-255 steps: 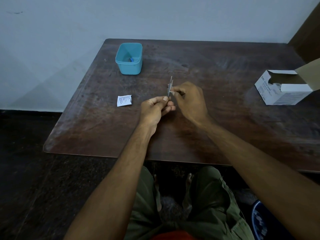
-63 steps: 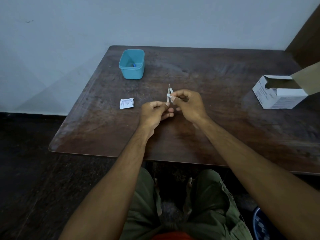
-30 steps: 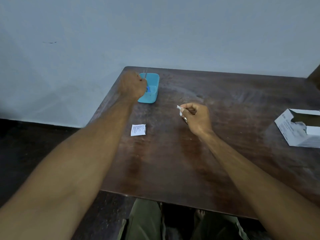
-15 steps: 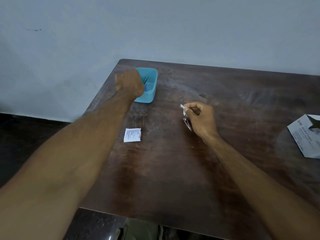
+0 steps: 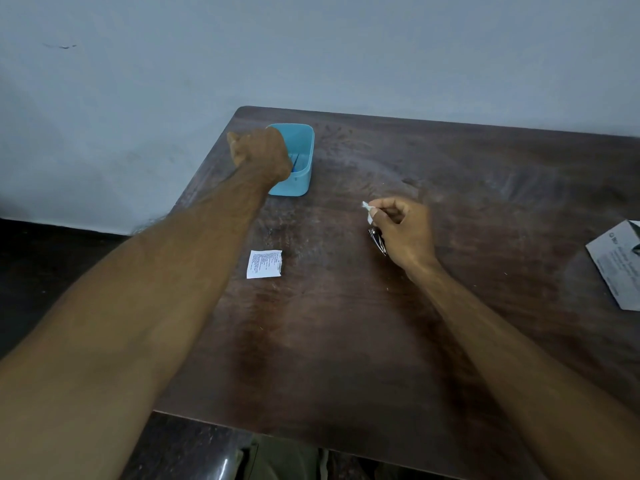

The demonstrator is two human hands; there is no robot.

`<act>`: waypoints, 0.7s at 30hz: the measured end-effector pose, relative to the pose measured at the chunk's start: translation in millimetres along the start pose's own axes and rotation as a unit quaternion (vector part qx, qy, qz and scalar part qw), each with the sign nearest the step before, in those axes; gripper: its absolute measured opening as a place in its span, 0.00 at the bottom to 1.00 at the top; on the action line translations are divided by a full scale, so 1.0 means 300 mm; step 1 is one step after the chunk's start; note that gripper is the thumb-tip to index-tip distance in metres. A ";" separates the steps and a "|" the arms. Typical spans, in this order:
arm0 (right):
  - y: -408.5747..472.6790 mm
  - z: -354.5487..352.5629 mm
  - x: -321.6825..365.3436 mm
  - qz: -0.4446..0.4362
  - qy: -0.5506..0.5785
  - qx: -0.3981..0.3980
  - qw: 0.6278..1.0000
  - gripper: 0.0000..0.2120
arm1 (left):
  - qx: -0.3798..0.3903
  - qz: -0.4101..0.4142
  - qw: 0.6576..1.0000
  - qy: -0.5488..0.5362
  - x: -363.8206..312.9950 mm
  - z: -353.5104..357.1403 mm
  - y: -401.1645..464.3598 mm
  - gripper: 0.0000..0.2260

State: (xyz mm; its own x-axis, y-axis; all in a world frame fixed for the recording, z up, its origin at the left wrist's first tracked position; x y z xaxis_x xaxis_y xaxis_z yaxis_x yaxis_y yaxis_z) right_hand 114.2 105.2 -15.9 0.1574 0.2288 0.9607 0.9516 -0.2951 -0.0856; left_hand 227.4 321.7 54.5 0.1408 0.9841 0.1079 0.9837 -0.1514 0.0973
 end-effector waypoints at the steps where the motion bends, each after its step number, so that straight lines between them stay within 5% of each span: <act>1: -0.001 -0.001 -0.001 0.003 0.000 0.000 1.000 0.05 | -0.001 0.001 1.000 -0.002 -0.001 0.000 -0.001 0.15; 10: -0.033 -0.024 0.017 0.037 0.048 0.003 0.998 0.05 | -0.022 0.004 0.999 -0.031 -0.004 -0.017 -0.024 0.13; 14: -0.042 -0.048 0.025 0.047 0.063 -0.010 0.997 0.06 | -0.106 0.001 0.993 -0.050 -0.030 -0.059 -0.069 0.13; 17: -0.052 -0.071 0.014 0.070 0.093 -0.025 0.993 0.06 | -0.198 0.045 0.964 -0.174 -0.140 -0.088 -0.165 0.12; 21: -0.077 -0.102 -0.003 0.086 0.116 -0.039 0.989 0.05 | -0.146 0.059 0.937 -0.311 -0.330 -0.021 -0.321 0.09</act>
State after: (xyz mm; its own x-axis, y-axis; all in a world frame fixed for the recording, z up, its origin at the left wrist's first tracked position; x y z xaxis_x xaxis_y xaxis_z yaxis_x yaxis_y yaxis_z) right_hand 83.9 83.3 -6.5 0.2408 -0.0473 0.9694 0.8918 -0.3835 -0.2402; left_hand 118.1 238.2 40.6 0.3746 0.8086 -0.4537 0.8969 -0.1920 0.3983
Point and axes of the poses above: each hand's wrist, its own y-axis towards the middle knuckle, its own z-axis out of the palm, x = y × z, the point moved 3 cm from there along y, towards the middle knuckle, and after that the axes turned 14 degrees about z, right-handed, at the moved point
